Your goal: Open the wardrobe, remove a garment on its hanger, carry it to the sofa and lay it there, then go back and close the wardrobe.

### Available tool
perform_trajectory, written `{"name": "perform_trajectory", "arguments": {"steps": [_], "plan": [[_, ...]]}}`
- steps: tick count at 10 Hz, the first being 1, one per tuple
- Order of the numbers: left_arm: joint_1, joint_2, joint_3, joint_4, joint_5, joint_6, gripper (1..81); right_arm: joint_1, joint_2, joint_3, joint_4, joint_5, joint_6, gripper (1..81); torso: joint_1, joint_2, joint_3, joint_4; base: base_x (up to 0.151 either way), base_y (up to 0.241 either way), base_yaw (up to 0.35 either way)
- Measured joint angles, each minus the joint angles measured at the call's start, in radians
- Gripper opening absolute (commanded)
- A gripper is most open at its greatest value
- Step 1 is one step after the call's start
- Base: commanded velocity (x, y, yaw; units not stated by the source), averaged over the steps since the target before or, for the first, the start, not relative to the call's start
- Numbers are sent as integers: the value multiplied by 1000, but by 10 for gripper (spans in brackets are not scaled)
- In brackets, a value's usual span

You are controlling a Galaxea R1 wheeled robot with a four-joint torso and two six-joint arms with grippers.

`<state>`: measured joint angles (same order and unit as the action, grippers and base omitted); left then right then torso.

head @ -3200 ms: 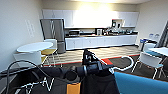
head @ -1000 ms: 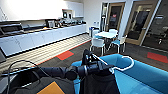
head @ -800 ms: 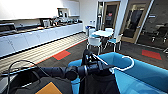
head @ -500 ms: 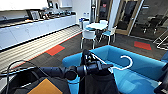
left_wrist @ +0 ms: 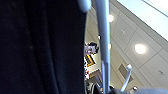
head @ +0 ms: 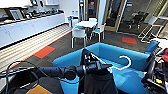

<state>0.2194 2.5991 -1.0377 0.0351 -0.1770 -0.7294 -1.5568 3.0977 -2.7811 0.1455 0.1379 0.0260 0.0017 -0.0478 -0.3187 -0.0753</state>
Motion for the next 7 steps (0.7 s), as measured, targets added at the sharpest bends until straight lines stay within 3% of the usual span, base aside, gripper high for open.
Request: {"name": "perform_trajectory", "arguments": {"steps": [7], "plan": [[5, -14, 0, 5, -1, 0, 10, 1, 2, 0, 0, 1, 0, 811, 0, 0, 0, 0, 0, 0, -265]]}}
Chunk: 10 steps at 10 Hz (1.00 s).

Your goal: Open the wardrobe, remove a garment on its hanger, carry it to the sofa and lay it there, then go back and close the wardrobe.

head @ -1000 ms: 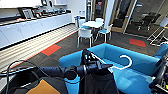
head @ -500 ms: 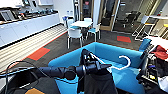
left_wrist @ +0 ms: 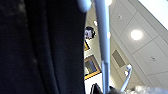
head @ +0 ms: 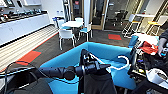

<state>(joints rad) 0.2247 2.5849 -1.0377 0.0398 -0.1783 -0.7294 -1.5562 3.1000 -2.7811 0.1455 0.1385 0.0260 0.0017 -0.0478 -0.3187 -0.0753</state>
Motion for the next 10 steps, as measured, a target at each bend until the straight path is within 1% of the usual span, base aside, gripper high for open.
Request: {"name": "perform_trajectory", "arguments": {"steps": [2, 4, 6, 10], "plan": [[0, 3, 0, 1, 0, 0, 10, -1, 0, 0, 0, -1, 0, 811, 0, 0, 0, 0, 0, 0, -114], [0, 3, 0, 2, 4, 0, 10, 0, 1, 3, 0, -2, 0, 811, 0, 0, 0, 0, 0, 0, 0], [1, -3, 0, 7, 23, 0, 10, 2, 3, 4, 0, -1, 0, 811, 0, 0, 0, 0, 0, 0, 0], [6, -3, 0, 17, 24, 0, 10, 2, 3, 4, 0, -1, 0, 811, 0, 0, 0, 0, 0, 0, 0]]}}
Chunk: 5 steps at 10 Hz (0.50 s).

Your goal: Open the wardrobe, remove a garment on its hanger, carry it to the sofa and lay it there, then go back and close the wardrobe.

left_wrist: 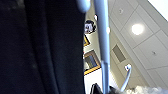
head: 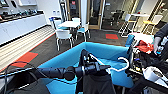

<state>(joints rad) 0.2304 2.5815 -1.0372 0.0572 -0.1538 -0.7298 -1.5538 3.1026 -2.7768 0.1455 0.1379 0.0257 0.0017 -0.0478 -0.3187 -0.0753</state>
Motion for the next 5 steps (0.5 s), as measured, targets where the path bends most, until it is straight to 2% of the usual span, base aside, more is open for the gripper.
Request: {"name": "perform_trajectory", "arguments": {"steps": [1, 2, 5], "plan": [[0, 0, 0, 0, 0, 0, 10, 0, 0, 0, 0, 0, 0, 811, 0, 0, 0, 0, 0, 0, 0], [0, 0, 0, 0, 0, 0, 10, 0, 0, 0, 0, 0, 0, 811, 0, 0, 0, 0, 63, 0, 0], [3, -1, 3, 0, -2, 0, 10, -2, 0, 0, 0, -4, 0, 811, -1, 0, 0, 0, 94, 0, 0]]}}
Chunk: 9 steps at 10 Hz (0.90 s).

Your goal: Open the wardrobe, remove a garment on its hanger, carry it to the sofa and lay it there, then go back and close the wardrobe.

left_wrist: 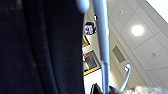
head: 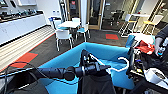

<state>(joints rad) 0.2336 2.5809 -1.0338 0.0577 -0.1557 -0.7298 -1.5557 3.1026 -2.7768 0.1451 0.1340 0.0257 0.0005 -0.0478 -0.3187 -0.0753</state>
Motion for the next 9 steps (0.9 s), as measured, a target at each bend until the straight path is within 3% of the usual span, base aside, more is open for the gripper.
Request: {"name": "perform_trajectory", "arguments": {"steps": [7, 9], "plan": [[2, -2, 0, 2, 0, 0, 10, 5, 0, 0, 0, 4, 0, 811, 0, 0, 0, 0, 122, 0, 0], [1, -2, 0, 2, 1, 0, 10, 5, 0, 0, 0, 5, 0, 811, 1, 0, 0, 0, 0, 0, 0]]}}
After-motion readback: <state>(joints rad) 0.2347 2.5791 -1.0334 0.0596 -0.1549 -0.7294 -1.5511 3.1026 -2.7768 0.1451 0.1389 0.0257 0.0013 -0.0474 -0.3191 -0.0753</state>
